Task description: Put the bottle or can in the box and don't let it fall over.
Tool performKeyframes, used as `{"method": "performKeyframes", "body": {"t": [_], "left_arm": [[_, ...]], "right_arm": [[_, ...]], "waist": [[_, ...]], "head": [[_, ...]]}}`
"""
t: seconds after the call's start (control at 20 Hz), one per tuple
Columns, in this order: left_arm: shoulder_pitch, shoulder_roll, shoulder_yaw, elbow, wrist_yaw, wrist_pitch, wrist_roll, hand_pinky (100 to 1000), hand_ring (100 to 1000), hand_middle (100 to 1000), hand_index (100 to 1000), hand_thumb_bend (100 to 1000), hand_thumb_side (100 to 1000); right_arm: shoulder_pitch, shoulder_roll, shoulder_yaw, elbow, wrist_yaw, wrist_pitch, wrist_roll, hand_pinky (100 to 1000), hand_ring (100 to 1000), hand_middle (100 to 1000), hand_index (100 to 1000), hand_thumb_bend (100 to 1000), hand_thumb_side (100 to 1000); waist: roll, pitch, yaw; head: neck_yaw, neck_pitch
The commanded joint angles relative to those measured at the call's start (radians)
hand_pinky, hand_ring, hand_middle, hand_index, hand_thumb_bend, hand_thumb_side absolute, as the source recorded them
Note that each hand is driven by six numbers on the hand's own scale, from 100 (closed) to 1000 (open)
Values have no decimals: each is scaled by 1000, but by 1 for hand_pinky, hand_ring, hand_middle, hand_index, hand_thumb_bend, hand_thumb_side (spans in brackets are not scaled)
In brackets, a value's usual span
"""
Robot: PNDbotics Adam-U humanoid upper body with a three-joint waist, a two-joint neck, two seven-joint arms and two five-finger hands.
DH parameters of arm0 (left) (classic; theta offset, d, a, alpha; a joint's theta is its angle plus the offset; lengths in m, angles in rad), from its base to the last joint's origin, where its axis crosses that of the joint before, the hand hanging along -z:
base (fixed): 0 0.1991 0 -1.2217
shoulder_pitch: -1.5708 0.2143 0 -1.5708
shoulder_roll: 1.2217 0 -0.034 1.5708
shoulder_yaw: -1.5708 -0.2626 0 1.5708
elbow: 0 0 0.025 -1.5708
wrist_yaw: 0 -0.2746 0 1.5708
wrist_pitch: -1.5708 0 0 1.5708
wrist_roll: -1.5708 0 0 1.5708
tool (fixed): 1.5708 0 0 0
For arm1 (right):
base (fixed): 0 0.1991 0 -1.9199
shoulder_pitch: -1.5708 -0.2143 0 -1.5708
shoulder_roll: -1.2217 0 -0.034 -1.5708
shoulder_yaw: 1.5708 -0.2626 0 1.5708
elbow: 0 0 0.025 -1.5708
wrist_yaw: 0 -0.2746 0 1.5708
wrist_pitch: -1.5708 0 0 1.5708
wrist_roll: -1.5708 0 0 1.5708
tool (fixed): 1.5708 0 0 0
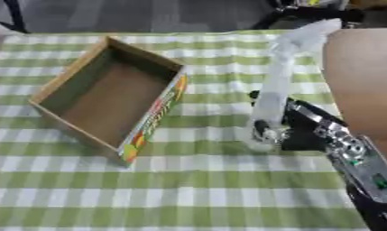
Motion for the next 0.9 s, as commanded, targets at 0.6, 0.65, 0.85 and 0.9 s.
{"method": "performKeyframes", "body": {"t": [0.6, 0.65, 0.85, 0.9], "left_arm": [[0, 13, 6, -13, -3, -3, -4, 908, 758, 919, 847, 116, 844], [0, 12, 6, -13, -3, -3, -4, 908, 757, 920, 846, 116, 844], [0, 12, 6, -13, -3, -2, -5, 909, 756, 920, 846, 117, 845], [0, 12, 6, -13, -3, -2, -5, 909, 756, 920, 846, 117, 845]], "right_arm": [[-7, -20, 2, 2, -5, 52, -33, 918, 1000, 1000, 760, 100, 308], [-7, -20, 2, 2, -6, 57, -36, 922, 1000, 1000, 739, 100, 307], [-7, -21, 2, 1, 3, 76, -45, 940, 1000, 1000, 669, 100, 262], [-7, -21, 2, 1, 6, 80, -48, 942, 1000, 1000, 645, 100, 241]], "waist": [[2, -9, 1], [2, -9, 1], [1, -9, 1], [0, -9, 2]], "head": [[-3, -18], [-3, -18], [-2, -17], [-2, -17]]}}
